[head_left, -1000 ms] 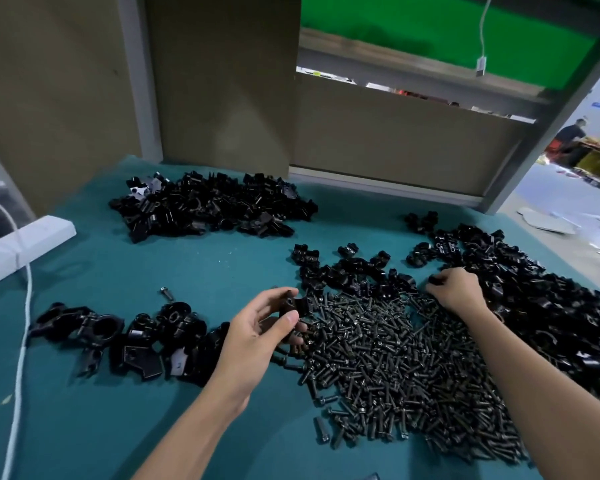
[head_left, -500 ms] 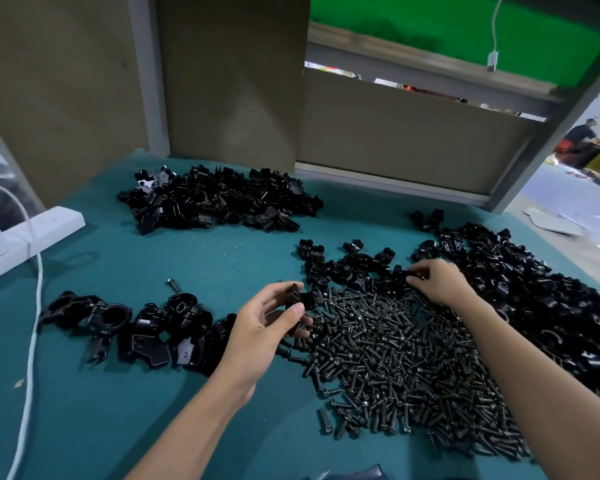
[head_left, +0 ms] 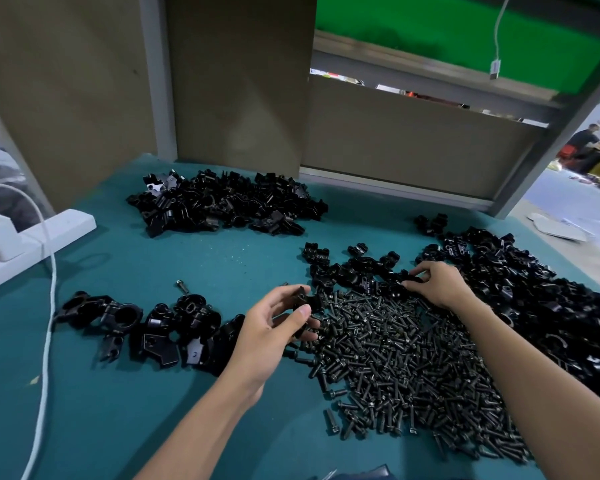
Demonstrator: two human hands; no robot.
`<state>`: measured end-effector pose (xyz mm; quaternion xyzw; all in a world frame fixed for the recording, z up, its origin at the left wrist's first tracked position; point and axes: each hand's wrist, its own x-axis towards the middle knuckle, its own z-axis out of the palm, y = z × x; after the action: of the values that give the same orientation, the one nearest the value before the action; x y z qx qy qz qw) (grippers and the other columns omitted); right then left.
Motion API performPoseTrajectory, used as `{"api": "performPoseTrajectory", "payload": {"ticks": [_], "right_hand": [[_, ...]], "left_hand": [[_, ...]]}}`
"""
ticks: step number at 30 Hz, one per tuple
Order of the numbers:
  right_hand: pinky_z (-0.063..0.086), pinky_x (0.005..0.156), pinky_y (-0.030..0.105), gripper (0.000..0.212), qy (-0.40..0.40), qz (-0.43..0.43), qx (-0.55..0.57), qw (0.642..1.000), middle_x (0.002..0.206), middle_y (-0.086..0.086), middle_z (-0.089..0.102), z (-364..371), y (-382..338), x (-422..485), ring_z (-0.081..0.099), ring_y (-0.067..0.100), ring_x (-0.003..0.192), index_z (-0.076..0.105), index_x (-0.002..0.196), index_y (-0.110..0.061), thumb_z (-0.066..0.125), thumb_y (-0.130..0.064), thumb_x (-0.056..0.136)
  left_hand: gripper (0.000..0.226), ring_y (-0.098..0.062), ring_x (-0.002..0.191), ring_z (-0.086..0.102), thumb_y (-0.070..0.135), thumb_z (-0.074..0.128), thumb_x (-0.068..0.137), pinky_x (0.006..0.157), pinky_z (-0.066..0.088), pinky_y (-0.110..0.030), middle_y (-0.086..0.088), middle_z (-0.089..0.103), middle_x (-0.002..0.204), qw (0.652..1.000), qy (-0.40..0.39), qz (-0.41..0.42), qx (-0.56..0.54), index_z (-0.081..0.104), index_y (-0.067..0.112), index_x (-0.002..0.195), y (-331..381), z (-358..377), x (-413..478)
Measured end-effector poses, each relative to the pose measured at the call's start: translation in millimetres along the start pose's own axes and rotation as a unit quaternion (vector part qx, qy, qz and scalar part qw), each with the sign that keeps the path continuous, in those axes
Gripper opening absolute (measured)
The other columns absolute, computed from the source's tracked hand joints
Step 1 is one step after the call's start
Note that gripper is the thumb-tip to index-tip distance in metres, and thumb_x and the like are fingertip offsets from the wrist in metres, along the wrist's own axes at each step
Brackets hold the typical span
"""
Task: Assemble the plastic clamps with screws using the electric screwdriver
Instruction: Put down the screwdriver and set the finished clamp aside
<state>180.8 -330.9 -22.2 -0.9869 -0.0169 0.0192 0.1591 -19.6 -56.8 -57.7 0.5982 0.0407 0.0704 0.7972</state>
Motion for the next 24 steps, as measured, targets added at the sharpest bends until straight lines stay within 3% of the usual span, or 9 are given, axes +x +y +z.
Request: {"api": "performPoseTrajectory", "payload": {"ticks": [4,7,10,14,16,19,21,24], "right_hand": [[0.05,0.085,0.034,0.038,-0.013,0.014,0.052,0.998,0.114,0.011,0.066,-1.9,-1.9,4.3,0.062,0.028,0.102,0.067,0.114,-0.017,0.078,-0.034,0.082],[0.05,0.08,0.035,0.029,-0.025,0.004,0.05,0.998,0.103,0.004,0.065,-4.3,0.0,6.4,0.063,0.027,0.091,0.069,0.112,-0.014,0.067,-0.033,0.091],[0.048,0.093,0.042,0.031,-0.017,0.01,0.057,0.998,0.11,0.01,0.066,-6.9,3.1,8.6,0.062,0.032,0.098,0.064,0.121,-0.014,0.051,-0.034,0.1],[0.04,0.067,0.032,0.025,0.006,0.009,0.079,0.997,0.106,0.011,0.068,-8.9,11.7,10.9,0.056,0.025,0.068,0.061,0.115,-0.022,0.038,-0.021,0.105],[0.039,0.072,0.035,0.021,-0.009,0.009,0.036,0.999,0.107,0.007,0.069,-7.3,14.4,10.3,0.051,0.021,0.06,0.062,0.106,-0.028,0.042,-0.023,0.104],[0.035,0.092,0.041,0.021,0.028,0.019,-0.038,0.999,0.124,0.004,0.065,-5.1,14.1,8.1,0.057,0.024,0.089,0.068,0.101,-0.028,0.05,-0.018,0.099],[0.034,0.097,0.044,0.019,0.088,0.006,-0.048,0.995,0.121,0.004,0.066,-4.7,11.9,5.6,0.056,0.028,0.103,0.071,0.104,-0.024,0.055,-0.018,0.096],[0.045,0.093,0.044,0.021,0.085,-0.023,-0.012,0.996,0.098,0.003,0.071,-4.0,6.3,1.8,0.058,0.022,0.087,0.072,0.101,-0.02,0.065,-0.037,0.091]], "left_hand": [[0.023,-0.027,0.087,0.072,0.013,0.063,0.095,0.093,0.055,-0.045,0.001,0.074,0.102,1.0,0.0,-0.004,0.005,0.069,0.024,0.115,1.3,-1.1,1.0],[0.023,-0.026,0.087,0.073,0.014,0.063,0.095,0.094,0.055,-0.044,0.001,0.074,0.102,1.0,-0.002,-0.006,0.008,0.069,0.025,0.115,0.9,-2.3,1.7],[0.023,-0.026,0.087,0.072,0.014,0.063,0.095,0.092,0.056,-0.043,0.001,0.074,0.102,1.0,-0.001,-0.005,0.006,0.069,0.024,0.114,0.0,-1.5,2.6],[0.023,-0.025,0.087,0.073,0.014,0.063,0.095,0.091,0.056,-0.042,0.003,0.074,0.103,1.0,-0.002,-0.005,0.006,0.07,0.027,0.113,-1.6,-1.7,2.9],[0.023,-0.025,0.087,0.073,0.015,0.064,0.095,0.093,0.055,-0.045,0.005,0.074,0.103,1.0,-0.003,-0.004,0.008,0.07,0.027,0.113,-1.9,-2.1,3.2],[0.023,-0.026,0.087,0.072,0.015,0.064,0.094,0.095,0.054,-0.048,0.005,0.074,0.102,1.0,-0.002,-0.004,0.01,0.07,0.027,0.113,-2.3,-1.5,3.8],[0.023,-0.026,0.087,0.072,0.014,0.064,0.094,0.095,0.054,-0.049,0.005,0.074,0.101,1.0,0.0,-0.004,0.008,0.07,0.027,0.113,-2.5,-1.2,4.2],[0.023,-0.026,0.086,0.072,0.013,0.064,0.095,0.094,0.055,-0.049,0.004,0.074,0.101,1.0,0.001,-0.004,0.006,0.07,0.027,0.113,-2.8,-1.5,5.0]]}}
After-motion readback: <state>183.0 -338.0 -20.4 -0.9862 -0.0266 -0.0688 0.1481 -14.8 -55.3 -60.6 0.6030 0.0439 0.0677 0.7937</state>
